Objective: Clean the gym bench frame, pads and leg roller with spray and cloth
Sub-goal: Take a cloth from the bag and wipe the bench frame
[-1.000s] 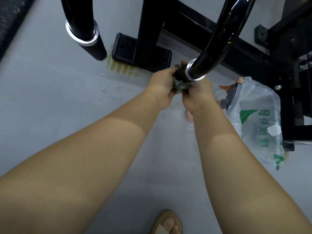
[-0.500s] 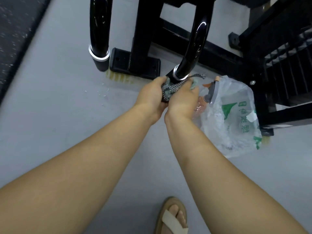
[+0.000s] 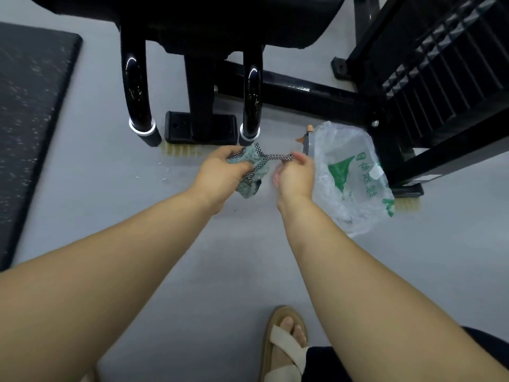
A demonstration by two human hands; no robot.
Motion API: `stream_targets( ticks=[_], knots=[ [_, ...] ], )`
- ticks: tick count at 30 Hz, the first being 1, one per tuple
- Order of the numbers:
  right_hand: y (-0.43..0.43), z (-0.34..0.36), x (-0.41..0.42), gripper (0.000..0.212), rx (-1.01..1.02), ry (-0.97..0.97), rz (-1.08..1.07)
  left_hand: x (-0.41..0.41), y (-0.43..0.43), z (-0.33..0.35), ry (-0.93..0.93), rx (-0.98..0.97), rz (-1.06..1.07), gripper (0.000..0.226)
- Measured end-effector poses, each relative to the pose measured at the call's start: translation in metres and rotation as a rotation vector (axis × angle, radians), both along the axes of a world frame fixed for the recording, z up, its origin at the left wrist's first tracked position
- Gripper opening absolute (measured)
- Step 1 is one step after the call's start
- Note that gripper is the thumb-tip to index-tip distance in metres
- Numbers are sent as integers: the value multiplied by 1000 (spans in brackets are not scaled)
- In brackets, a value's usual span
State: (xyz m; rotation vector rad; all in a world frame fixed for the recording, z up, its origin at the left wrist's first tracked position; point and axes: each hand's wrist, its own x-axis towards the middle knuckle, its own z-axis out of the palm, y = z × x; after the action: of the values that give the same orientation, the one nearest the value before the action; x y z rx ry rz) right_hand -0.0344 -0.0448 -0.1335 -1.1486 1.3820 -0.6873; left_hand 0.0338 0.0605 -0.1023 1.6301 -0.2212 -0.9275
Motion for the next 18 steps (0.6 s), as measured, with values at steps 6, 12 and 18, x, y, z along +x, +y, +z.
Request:
stream_targets(
  ticks=[6, 12, 18],
  knots=[
    [-72, -17, -14, 61, -241, 420, 188, 0, 3, 3, -14, 75, -6, 26],
    [-88, -26, -10, 24, -246, 581, 383, -5, -2, 3, 57, 72, 52, 19],
    [-66, -18, -13, 16, -369, 604, 434, 4, -2, 12, -65, 131, -9, 31]
  ],
)
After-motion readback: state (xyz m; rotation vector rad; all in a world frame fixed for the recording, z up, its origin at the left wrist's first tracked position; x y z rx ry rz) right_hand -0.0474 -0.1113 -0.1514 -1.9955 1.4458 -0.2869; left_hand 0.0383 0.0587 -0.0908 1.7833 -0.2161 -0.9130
